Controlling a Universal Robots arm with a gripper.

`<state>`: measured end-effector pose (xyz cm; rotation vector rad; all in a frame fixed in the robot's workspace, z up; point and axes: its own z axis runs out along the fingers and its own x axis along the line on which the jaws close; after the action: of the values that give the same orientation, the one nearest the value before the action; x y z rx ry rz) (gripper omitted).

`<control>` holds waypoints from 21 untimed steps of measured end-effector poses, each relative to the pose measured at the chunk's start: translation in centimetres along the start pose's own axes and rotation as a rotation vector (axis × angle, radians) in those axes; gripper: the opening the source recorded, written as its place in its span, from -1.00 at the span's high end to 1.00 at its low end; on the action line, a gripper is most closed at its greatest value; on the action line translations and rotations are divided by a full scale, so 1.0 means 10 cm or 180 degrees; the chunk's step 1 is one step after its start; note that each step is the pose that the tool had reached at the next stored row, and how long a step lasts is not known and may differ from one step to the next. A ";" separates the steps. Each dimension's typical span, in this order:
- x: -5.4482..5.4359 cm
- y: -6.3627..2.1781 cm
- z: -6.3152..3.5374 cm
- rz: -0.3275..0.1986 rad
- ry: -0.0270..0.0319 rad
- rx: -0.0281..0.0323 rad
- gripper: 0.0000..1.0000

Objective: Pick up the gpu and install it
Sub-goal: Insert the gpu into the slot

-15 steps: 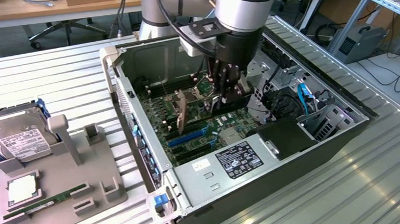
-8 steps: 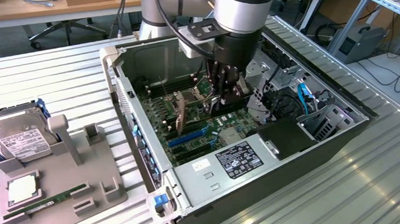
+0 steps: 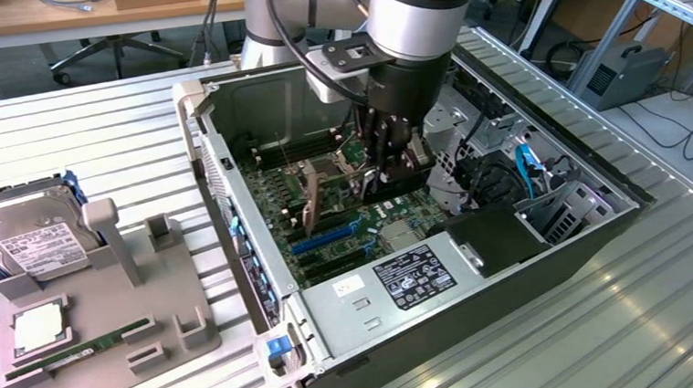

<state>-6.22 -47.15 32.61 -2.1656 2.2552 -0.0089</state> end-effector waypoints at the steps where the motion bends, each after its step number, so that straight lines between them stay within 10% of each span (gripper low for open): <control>1: 0.00 0.001 0.002 0.0000 0.0000 0.0000 0.46; 21: 0.01 0.048 0.043 0.0000 0.0000 0.0000 0.46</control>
<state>-6.69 -47.21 32.17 -2.1657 2.2552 -0.0089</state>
